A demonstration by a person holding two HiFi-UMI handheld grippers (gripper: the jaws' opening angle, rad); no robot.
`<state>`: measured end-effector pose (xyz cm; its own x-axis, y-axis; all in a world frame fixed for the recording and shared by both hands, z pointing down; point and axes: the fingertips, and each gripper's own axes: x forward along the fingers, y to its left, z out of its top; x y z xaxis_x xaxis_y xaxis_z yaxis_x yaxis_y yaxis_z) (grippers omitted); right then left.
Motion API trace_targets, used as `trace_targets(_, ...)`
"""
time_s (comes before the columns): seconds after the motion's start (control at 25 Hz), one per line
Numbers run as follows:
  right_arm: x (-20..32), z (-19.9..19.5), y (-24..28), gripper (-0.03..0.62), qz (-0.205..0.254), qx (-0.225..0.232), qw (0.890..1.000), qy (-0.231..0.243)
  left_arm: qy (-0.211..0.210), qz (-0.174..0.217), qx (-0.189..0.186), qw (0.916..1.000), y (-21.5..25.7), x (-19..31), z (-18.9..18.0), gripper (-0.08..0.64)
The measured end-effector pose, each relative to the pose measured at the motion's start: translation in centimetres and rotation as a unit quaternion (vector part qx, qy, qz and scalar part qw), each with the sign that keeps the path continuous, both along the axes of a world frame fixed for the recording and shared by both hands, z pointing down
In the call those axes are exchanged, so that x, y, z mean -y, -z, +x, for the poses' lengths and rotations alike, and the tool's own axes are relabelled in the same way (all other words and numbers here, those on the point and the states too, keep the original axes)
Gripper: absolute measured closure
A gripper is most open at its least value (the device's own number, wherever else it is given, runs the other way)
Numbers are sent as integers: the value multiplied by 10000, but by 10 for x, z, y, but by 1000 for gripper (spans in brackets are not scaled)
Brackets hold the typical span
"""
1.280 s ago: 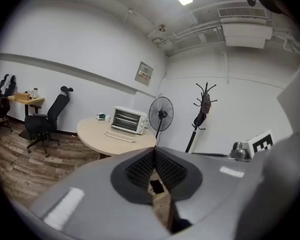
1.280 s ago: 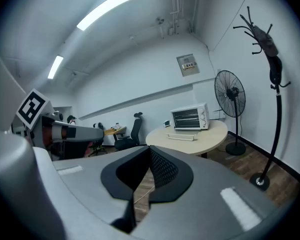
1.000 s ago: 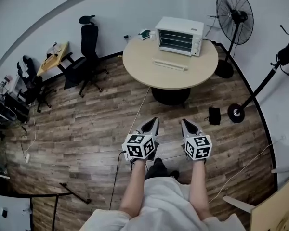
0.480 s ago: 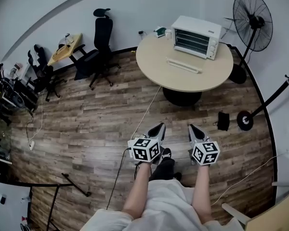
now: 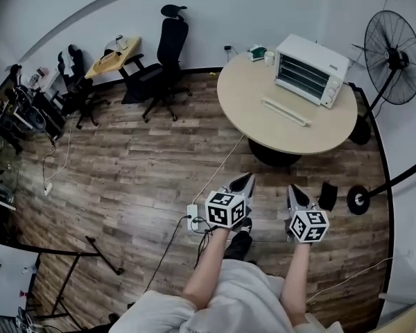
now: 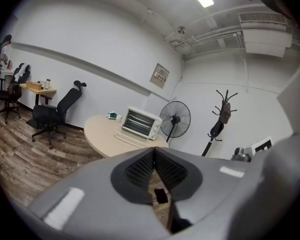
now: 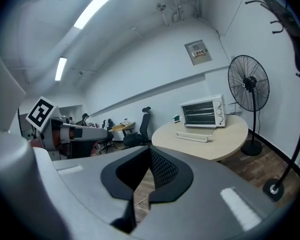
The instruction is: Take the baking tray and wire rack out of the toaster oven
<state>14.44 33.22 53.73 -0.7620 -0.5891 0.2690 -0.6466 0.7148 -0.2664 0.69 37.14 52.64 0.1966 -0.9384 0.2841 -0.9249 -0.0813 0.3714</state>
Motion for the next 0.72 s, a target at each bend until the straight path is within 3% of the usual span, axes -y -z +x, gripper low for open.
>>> trace_targets(0.24,52,4,13,597,174,141,9993,-298,-272,74,-24,9996,6,62,1,505)
trace_targets(0.4,85,6,9,597,171,-49,9991,-392,-404,82,-245,9988,7,111,1,505)
trace_targets(0.6,135,11,17,597,198,-77,9972,-720,-933,124,-461,9945,14,166,10,505)
trace_targets(0.72,159,0,18,597,203,-54,9966,-798,-1051,39,-179,9943,8,192,-1,505)
